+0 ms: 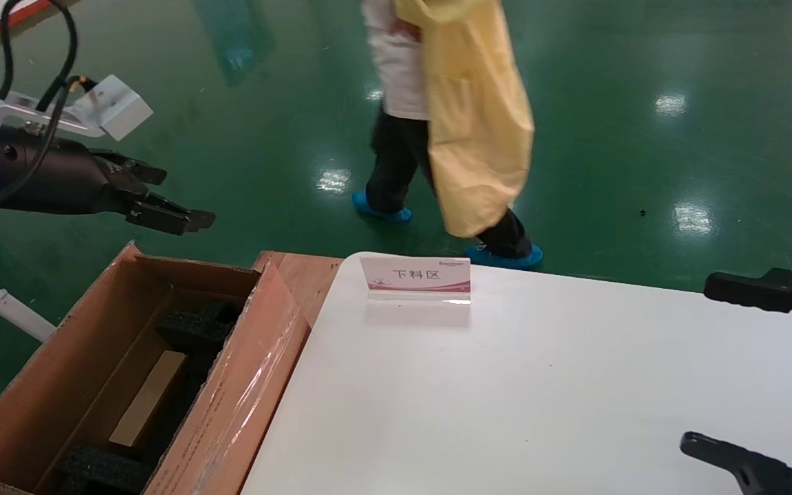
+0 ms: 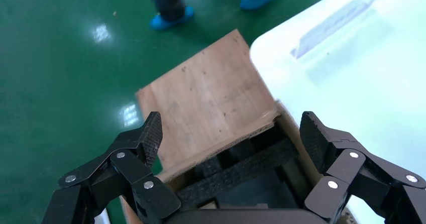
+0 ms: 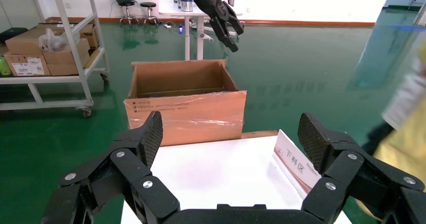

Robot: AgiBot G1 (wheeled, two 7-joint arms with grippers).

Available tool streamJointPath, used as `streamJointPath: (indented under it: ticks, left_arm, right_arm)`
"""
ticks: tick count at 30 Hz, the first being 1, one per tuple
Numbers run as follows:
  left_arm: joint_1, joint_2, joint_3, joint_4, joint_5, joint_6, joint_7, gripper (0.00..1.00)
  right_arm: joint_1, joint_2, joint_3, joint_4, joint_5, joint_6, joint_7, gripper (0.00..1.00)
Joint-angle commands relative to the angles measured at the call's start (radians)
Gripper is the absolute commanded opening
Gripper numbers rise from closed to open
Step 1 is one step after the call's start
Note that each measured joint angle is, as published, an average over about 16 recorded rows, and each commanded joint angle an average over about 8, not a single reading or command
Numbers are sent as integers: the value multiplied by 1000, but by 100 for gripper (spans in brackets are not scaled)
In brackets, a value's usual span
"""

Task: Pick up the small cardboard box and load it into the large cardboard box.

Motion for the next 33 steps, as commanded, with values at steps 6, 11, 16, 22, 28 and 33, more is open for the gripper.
streamJointPath:
  ticks: [6, 11, 16, 22, 28, 33]
  left_arm:
    - [155, 24, -194, -8, -43, 56, 74, 100]
    - [292, 44, -362, -11, -83, 106, 138, 100]
    - [429, 65, -531, -14, -122, 157, 203, 100]
    - [593, 89, -733, -18, -170, 218, 281, 100]
    - [758, 114, -935, -21, -217, 279, 359, 100]
    - [895, 135, -1104, -24, -257, 329, 423, 100]
  right_arm:
    - [0, 0, 0, 0, 0, 0, 0, 100]
    - [0, 0, -1, 0, 0, 0, 0, 100]
    - [0, 0, -1, -1, 0, 0, -1, 100]
    - [1, 0, -1, -1, 1, 0, -1, 100]
    - [1, 0, -1, -1, 1, 0, -1, 100]
    - [1, 1, -2, -1, 1, 0, -1, 100]
